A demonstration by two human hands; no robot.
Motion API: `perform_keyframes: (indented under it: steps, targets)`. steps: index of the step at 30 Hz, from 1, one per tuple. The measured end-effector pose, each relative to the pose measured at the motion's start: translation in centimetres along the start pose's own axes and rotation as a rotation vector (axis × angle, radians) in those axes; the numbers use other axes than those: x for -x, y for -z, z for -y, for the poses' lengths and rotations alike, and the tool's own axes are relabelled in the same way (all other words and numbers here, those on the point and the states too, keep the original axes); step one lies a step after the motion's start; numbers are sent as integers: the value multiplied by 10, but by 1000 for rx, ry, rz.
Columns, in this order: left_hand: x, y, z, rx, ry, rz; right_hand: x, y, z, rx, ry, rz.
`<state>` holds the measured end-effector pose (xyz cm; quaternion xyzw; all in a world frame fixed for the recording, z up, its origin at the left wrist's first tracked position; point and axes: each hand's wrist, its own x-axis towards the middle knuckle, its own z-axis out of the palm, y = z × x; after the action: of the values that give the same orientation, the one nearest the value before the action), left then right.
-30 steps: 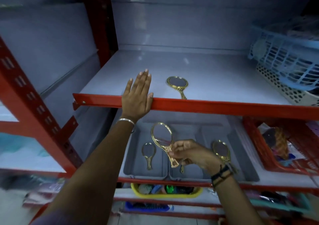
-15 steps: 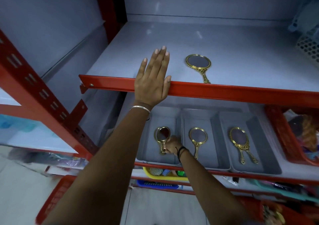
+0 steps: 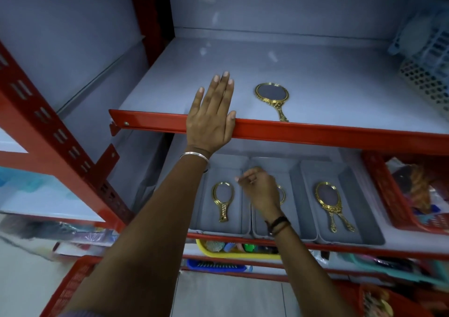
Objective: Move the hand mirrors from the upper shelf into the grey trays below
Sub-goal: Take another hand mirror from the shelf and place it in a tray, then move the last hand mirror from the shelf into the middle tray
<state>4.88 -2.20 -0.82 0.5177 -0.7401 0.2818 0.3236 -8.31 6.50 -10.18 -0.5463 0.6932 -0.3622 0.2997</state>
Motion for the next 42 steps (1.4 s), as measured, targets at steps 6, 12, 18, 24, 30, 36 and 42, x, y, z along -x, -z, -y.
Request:
perform_keyframes:
  steps: [6, 12, 18, 24, 30, 36, 42]
  targets:
    - [0, 13, -11, 73, 102, 20, 12, 98, 82, -361, 312, -20]
    - [5, 23, -17, 120, 193, 129, -49, 122, 104, 100, 255, -386]
    - [5, 26, -19, 121, 206, 160, -69, 115, 126, 565, -10, -167]
    - [5, 24, -18, 121, 204, 164, -69, 110, 140, 548, -65, -171]
    - [5, 24, -18, 131, 198, 159, -73, 119, 136, 364, -134, -73]
    - [5, 23, -17, 135, 190, 144, -73, 137, 128, 25, -32, -126]
    - [5, 22, -18, 133, 193, 125, -17, 151, 102, -435, 129, 58]
